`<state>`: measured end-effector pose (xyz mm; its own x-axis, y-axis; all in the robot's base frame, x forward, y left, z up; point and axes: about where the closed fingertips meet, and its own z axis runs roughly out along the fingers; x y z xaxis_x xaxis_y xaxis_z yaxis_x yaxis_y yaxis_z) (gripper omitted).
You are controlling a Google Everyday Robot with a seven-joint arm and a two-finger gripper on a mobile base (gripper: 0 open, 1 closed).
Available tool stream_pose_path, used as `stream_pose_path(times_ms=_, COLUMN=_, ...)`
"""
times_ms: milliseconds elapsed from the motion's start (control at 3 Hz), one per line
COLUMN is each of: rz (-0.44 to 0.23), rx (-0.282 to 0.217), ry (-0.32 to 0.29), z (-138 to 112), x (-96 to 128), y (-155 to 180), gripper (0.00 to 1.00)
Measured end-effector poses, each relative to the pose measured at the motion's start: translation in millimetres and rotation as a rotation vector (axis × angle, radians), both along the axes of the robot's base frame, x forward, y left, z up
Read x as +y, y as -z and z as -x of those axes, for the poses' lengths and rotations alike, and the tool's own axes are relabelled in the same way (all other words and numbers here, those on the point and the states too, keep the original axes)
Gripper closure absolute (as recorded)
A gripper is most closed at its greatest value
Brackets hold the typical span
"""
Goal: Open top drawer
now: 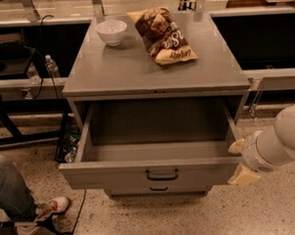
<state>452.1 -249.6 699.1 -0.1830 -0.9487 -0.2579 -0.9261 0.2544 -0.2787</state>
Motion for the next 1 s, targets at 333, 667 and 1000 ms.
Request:
stream_pose_path(times_ms=333, rz=0.001, rx=0.000, ry=-0.001, z=0.1, x=0.6, y=-0.2, gripper=0.00)
stream_pose_path(times_ms=667, rz=-0.021, rx=0.006, ry=0.002, z=-10.2, x=-9.1, y=1.6, gripper=0.00)
stream_pose_path(times_ms=1000, rz=-0.094, rx=0.022, ry=0.052, z=-42.1, x=-47.3, y=4.7, gripper=0.00)
